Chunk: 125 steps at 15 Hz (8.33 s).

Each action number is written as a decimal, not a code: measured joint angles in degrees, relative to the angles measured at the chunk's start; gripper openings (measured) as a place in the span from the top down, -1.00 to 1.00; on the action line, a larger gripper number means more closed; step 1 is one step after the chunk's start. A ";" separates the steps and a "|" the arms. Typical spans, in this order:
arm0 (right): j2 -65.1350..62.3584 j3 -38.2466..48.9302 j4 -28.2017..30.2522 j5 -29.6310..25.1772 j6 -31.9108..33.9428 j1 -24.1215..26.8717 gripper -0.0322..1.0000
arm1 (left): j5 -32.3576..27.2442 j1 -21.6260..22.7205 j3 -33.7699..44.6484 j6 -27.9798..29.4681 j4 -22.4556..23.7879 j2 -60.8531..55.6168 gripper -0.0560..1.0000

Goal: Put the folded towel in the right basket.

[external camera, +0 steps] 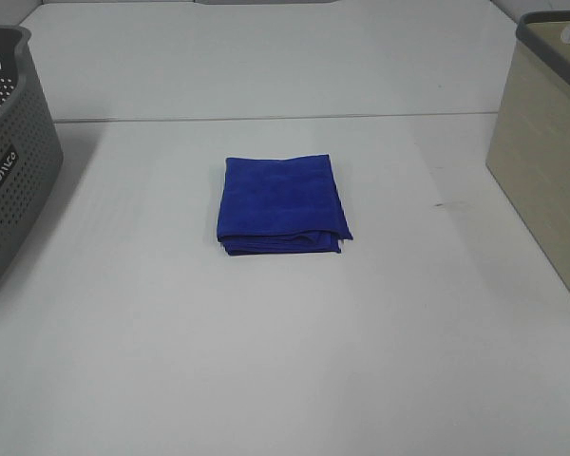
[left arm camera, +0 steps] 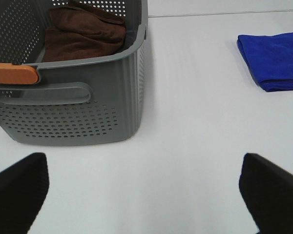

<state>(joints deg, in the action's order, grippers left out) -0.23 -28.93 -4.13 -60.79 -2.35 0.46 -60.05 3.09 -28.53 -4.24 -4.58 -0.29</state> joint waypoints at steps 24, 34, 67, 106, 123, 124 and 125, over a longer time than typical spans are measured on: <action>0.00 0.00 0.00 0.00 0.00 0.00 -0.92 | 0.00 0.00 0.00 0.00 0.00 0.00 -0.98; 40.74 -25.15 -5.90 -2.81 6.25 0.00 -0.92 | 0.00 0.00 0.00 0.00 0.00 0.00 -0.98; 141.18 -75.92 -41.08 10.83 -11.63 -18.96 -0.81 | 0.00 0.00 0.00 0.00 0.00 0.00 -0.98; 112.30 -87.72 -6.82 -9.28 -3.09 15.64 -0.97 | 0.00 0.00 0.00 0.00 0.00 0.00 -0.98; 58.90 -38.96 4.13 -2.58 7.56 -11.34 -0.97 | 0.00 0.00 0.00 0.00 0.00 0.00 -0.98; 55.12 -35.75 4.13 -1.83 7.56 -11.34 -0.97 | 0.00 0.00 0.00 0.00 0.00 0.00 -0.98; 48.30 -30.25 3.55 -0.63 7.62 -11.34 -0.97 | 0.00 0.00 0.00 0.00 0.00 0.00 -0.98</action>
<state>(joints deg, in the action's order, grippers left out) 48.07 -59.19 -0.57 -61.42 5.27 -10.89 -60.05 3.09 -28.53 -4.24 -4.58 -0.29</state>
